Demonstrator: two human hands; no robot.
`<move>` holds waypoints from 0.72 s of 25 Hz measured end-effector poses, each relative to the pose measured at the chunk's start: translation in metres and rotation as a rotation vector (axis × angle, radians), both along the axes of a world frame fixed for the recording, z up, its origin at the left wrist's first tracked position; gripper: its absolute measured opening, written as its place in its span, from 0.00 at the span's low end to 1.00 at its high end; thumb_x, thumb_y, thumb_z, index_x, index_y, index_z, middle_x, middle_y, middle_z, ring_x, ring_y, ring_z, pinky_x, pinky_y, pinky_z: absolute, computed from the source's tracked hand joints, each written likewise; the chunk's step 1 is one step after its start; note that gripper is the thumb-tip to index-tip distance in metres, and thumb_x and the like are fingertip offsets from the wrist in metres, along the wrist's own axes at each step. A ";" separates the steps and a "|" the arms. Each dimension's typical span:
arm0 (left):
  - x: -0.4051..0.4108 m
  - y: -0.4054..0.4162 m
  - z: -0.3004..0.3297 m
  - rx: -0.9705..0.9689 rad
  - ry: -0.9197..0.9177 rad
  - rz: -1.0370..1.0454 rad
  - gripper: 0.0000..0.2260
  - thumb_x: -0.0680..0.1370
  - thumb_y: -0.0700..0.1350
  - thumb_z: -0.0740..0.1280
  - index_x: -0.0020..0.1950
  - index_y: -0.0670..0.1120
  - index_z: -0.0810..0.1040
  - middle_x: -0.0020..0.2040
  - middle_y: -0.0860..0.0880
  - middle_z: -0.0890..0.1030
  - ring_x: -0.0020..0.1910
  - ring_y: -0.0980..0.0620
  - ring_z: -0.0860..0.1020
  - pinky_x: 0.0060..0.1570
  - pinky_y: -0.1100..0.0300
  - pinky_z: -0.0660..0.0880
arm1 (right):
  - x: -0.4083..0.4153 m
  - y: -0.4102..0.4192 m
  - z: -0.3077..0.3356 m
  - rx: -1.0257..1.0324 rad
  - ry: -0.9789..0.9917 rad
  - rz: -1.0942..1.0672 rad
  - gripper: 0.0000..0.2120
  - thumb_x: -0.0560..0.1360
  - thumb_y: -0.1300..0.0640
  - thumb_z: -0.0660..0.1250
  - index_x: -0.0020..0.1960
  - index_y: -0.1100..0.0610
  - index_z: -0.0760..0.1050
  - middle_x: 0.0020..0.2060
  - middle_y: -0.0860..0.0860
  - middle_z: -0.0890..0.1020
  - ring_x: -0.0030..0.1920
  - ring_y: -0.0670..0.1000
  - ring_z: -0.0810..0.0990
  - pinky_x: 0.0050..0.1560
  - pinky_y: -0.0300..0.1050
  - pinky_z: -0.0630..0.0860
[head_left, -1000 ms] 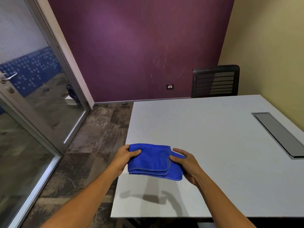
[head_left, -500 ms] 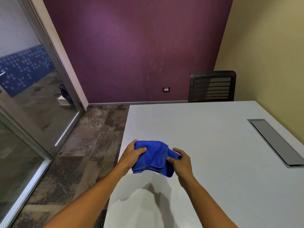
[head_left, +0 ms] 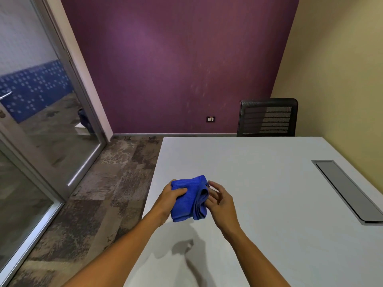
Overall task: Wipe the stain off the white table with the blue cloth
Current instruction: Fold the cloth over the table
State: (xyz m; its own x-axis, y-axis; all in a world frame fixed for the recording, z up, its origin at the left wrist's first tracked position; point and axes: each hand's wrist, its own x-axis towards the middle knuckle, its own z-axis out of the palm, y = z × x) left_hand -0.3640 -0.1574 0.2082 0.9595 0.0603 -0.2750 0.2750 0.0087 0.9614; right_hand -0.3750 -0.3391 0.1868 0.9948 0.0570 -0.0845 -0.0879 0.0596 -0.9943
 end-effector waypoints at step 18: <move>0.068 0.048 -0.035 0.407 -0.329 -0.154 0.22 0.73 0.29 0.71 0.42 0.59 0.85 0.52 0.56 0.85 0.57 0.57 0.81 0.59 0.58 0.79 | 0.075 0.003 -0.030 -0.573 -0.379 -0.008 0.15 0.70 0.66 0.73 0.48 0.49 0.76 0.52 0.37 0.83 0.54 0.40 0.78 0.50 0.36 0.75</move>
State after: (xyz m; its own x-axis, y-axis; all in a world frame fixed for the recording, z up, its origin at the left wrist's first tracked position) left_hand -0.2963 -0.1092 0.1730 0.9972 -0.0485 0.0572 -0.0718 -0.3992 0.9141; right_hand -0.3000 -0.3363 0.1564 0.9620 0.0992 0.2546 0.2701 -0.4856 -0.8314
